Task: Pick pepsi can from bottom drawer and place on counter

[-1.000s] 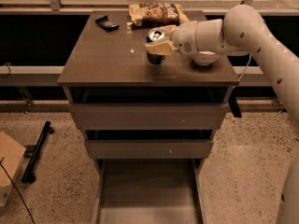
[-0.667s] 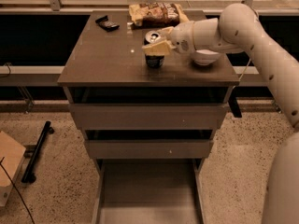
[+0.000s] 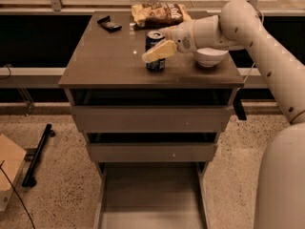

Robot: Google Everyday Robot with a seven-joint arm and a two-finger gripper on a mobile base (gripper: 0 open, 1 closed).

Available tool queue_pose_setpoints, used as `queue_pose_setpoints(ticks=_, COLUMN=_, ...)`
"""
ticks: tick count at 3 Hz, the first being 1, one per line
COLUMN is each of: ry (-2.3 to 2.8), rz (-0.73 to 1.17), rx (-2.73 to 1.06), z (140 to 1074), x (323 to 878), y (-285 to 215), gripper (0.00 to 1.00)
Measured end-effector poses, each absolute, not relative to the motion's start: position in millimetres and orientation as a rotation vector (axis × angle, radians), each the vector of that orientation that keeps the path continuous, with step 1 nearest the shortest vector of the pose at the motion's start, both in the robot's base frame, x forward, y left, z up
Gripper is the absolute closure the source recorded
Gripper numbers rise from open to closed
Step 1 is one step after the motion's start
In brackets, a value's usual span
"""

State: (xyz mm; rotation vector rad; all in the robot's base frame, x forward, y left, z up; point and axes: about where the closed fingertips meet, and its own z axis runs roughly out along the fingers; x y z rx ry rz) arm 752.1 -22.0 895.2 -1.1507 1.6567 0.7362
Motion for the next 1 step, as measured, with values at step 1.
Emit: queue_pose_setpoints(ticks=1, ry=1.657, rz=0.736, rx=-1.151, z=895.1, x=752.1, y=-22.0, gripper=0.0)
